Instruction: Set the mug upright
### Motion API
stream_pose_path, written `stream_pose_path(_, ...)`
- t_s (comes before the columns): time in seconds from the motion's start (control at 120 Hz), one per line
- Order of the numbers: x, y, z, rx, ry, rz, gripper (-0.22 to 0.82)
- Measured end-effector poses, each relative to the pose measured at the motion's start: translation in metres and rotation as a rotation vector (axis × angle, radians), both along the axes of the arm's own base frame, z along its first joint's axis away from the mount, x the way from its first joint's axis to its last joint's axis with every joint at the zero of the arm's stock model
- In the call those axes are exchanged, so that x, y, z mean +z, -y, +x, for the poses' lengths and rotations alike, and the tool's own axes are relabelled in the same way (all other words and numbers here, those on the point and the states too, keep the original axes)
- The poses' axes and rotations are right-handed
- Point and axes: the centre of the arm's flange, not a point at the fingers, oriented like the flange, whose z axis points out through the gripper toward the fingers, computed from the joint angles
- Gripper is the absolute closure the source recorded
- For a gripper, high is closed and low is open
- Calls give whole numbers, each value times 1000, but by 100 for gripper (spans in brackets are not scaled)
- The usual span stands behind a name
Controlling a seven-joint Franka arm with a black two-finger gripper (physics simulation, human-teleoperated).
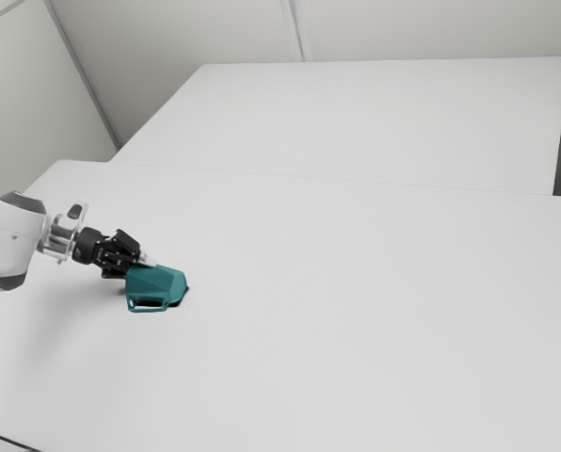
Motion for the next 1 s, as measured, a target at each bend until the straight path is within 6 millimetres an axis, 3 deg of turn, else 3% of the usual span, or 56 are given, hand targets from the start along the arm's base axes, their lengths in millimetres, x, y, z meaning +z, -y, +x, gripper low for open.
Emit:
stream_pose_path(0.567,19,9,16,-8,21,-2,77)
stream_pose_path(0.808,69,27,51,-63,92,44,79)
stream_pose_path(0.9,104,40,76,-144,115,135,79)
stream_pose_path(1.0,127,60,92,-273,70,282,79)
